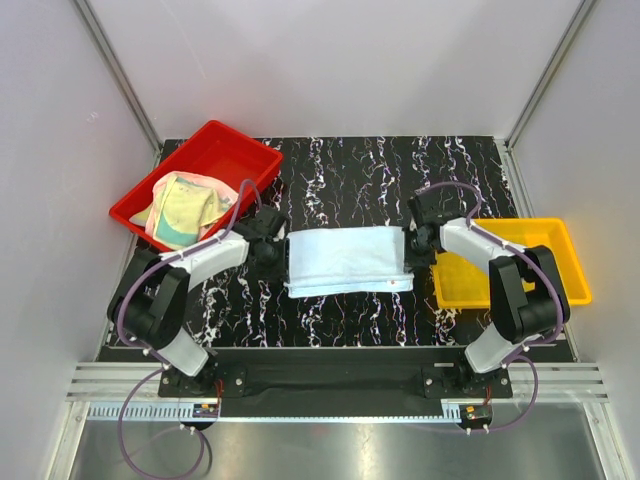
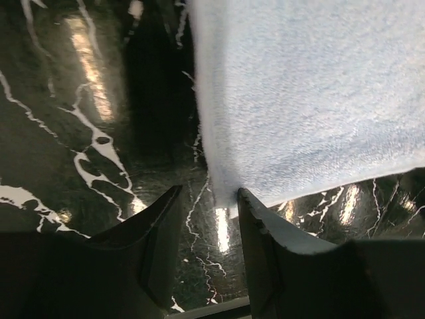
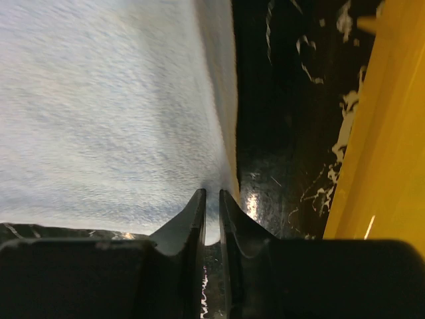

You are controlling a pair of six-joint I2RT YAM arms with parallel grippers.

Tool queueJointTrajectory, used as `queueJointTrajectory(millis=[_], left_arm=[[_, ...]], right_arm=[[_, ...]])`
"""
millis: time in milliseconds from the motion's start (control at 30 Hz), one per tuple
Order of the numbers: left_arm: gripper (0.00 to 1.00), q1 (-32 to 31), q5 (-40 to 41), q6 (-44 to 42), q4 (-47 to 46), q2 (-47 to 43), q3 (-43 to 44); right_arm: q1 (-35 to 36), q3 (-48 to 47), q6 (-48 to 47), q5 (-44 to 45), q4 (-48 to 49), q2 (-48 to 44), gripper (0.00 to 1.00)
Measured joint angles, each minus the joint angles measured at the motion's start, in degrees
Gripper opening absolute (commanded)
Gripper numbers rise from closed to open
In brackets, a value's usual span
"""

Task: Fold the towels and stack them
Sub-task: Fold the towel

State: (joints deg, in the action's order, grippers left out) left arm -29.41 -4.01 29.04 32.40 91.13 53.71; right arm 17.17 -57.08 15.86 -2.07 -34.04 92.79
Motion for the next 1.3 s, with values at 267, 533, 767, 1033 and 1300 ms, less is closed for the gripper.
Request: queueJointTrajectory(millis=[267,533,767,1033,1300], left_arm=[[0.46,8.3,2.1,1.1,2.3,-1.9,0.0],[0.5,7.8,-5.5,2.6,-2.9,-8.8,-2.4],[0.51,7.8,-7.8,3.9,-4.7,-6.9,-4.6],[0.45,7.8,-9.5,4.7,-8.0,-3.8,-6.5],[0.44,7.8,-10.1,5.4,-9.8,-2.8,-8.4]], right_arm=[[4.1,4.8,9.2,4.2,0.1,-1.4,0.22],[4.8,1.3,13.6,7.4,-3.8,-6.0,0.22],[4.8,1.0,16.1,8.7,-4.5,-9.7,0.33],[4.8,2.8,15.8,8.3,-2.9,-6.8,0.36],[4.8,5.8,15.3,7.1,-0.1,-4.0,0.38]])
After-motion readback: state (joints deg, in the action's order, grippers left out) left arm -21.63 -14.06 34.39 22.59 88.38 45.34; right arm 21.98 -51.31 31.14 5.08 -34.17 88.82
